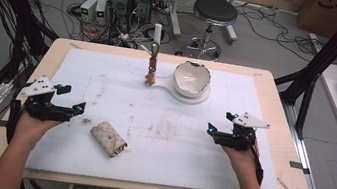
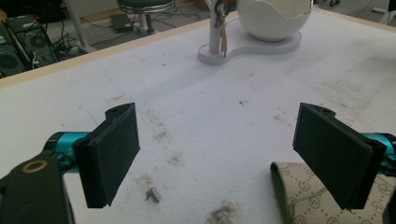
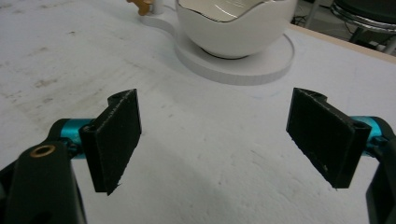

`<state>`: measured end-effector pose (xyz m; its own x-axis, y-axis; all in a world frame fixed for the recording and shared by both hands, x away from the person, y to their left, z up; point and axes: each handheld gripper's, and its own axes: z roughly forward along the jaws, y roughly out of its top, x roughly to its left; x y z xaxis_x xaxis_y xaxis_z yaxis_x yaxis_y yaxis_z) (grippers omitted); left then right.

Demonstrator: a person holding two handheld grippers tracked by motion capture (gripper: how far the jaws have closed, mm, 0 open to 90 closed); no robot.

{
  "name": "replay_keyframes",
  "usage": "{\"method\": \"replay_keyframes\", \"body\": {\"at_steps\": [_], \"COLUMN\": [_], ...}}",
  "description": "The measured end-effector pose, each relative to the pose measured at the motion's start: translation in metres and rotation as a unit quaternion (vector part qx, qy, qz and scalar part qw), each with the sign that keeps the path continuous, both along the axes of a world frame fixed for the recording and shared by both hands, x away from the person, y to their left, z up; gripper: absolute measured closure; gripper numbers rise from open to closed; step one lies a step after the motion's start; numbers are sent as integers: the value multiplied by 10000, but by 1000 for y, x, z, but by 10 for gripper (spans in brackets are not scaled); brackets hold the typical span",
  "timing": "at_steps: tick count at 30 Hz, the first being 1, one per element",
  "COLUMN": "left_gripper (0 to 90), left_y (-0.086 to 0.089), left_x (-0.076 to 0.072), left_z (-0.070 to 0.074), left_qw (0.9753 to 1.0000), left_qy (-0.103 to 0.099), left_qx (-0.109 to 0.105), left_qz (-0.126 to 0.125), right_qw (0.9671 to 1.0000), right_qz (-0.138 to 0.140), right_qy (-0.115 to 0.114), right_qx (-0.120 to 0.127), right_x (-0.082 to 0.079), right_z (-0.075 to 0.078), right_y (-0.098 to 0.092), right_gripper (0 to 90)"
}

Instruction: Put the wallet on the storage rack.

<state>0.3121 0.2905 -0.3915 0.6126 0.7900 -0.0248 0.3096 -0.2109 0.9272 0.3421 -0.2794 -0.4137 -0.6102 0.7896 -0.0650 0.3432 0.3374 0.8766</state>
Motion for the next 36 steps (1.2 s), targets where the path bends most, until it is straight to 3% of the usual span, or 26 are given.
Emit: {"method": "replay_keyframes", "body": {"at_steps": [15,27,36], "left_gripper": [146,146,146], "left_y": [26,29,34], "left_x": [-8,-21,-27], "left_z": [-7,-10,-11], "left_qw": [9998,9995,9993], "left_qy": [51,65,46], "left_qx": [95,223,276], "left_qz": [192,201,247], "right_qw": [9974,9928,9875], "right_qz": [705,1171,1531], "right_qy": [87,252,367], "right_qx": [94,84,1], "right_x": [-5,-8,-12], "right_z": [14,19,18], "right_y": [66,121,164], "right_gripper": [182,182,182]}}
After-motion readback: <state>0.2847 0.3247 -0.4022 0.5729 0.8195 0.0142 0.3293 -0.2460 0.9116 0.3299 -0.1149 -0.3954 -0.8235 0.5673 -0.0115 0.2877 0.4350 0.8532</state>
